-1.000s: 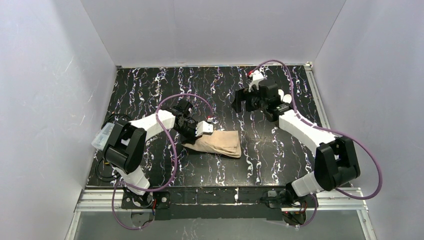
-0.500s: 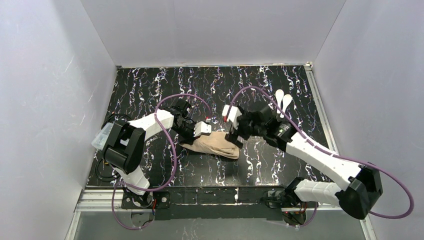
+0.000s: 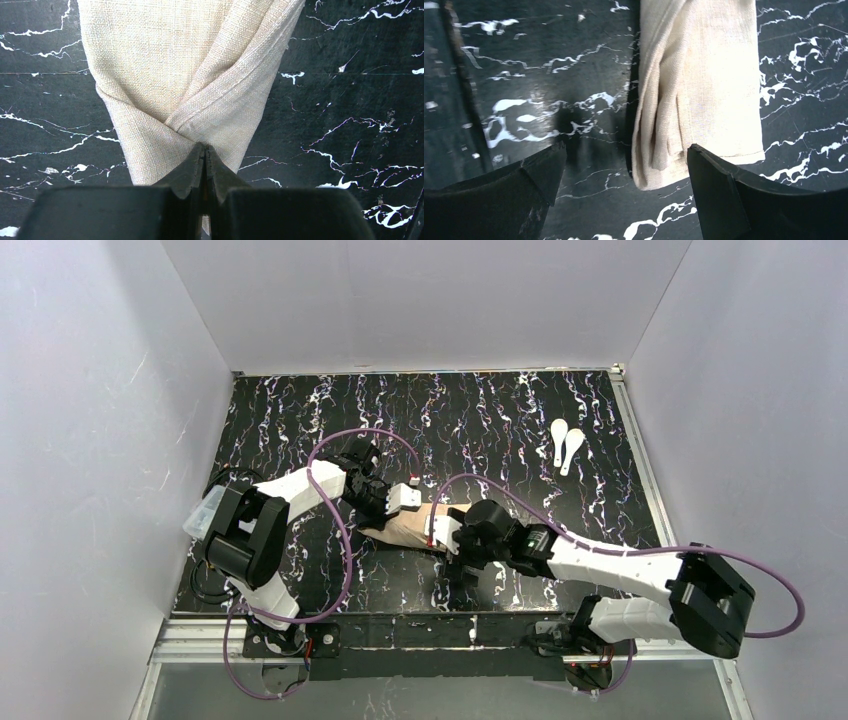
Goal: Fold the napkin into a case and place the utensils inside
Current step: Pick up the 2/3-rectangle-folded napkin at the center of the board.
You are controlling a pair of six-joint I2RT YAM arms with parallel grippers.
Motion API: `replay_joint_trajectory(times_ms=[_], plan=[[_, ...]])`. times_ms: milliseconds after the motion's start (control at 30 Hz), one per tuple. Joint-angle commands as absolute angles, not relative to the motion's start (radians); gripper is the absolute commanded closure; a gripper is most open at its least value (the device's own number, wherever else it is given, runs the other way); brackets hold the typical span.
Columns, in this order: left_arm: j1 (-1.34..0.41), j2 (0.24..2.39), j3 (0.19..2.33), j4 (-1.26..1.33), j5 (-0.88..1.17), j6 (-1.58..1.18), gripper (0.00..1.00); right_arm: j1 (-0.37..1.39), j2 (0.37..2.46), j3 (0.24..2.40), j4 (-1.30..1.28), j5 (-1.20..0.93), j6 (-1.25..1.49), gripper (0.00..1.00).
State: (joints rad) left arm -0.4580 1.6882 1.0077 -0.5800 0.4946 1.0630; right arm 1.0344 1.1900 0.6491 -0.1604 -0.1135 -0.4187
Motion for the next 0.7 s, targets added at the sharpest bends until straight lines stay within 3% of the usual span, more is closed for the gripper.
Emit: replay_joint_trajectory(times_ms=[0,267,333,567,667], plan=[[-0.449,1.686,0.986,-0.644,0.483,1.075,1.00,1.050,1.229,0.596,0.090,0.024,-0.436,0.01],[-0.449,1.690,0.988,-0.650,0.482,1.078,1.00,1.059,1.366,0.589,0.181,0.068,-0.505,0.04],[-0.447,1.689,0.988,-0.649,0.482,1.078,1.00,1.059,1.378,0.589,0.190,0.087,-0.518,0.12],[-0.440,1.683,1.002,-0.657,0.485,1.087,1.00,1.042,1.369,0.581,0.183,0.087,-0.498,0.55],[-0.439,1.679,1.011,-0.663,0.495,1.087,1.00,1.021,1.366,0.602,0.150,0.049,-0.489,0.68]])
